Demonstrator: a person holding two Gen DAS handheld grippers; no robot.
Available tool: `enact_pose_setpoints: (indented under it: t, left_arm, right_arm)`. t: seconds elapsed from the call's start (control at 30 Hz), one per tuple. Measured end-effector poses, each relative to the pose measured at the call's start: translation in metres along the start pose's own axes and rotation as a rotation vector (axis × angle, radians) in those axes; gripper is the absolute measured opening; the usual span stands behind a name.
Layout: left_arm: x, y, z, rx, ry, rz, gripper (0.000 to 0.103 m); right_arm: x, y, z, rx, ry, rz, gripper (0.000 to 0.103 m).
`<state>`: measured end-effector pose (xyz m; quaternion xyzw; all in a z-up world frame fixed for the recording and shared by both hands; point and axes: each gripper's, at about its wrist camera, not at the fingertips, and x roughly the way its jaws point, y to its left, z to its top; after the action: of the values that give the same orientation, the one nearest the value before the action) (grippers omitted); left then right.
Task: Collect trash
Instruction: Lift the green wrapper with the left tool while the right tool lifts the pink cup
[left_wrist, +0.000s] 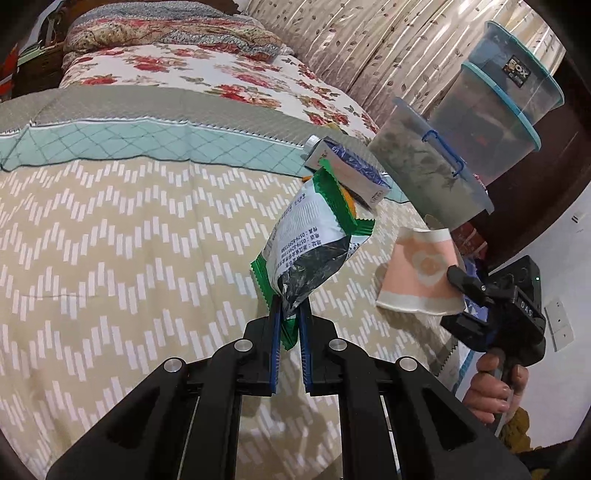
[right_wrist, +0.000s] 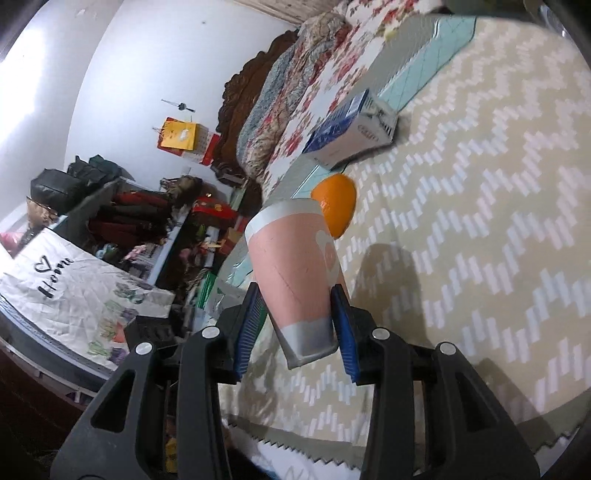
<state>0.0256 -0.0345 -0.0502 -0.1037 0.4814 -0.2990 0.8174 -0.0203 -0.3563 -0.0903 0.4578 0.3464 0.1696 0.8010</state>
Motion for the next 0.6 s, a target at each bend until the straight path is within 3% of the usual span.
enact_pose_setpoints:
  t: [0.4, 0.6]
  left_arm:
    - [0.005, 0.012, -0.002, -0.026, 0.020, -0.003, 0.008]
    - [0.005, 0.013, -0.001, -0.028, 0.020, -0.003, 0.008]
  right_arm:
    - [-0.016, 0.002, 0.013, -0.092, -0.023, -0.192, 0.046]
    - [-0.009, -0.005, 0.011, -0.094, 0.001, -0.207, 0.036]
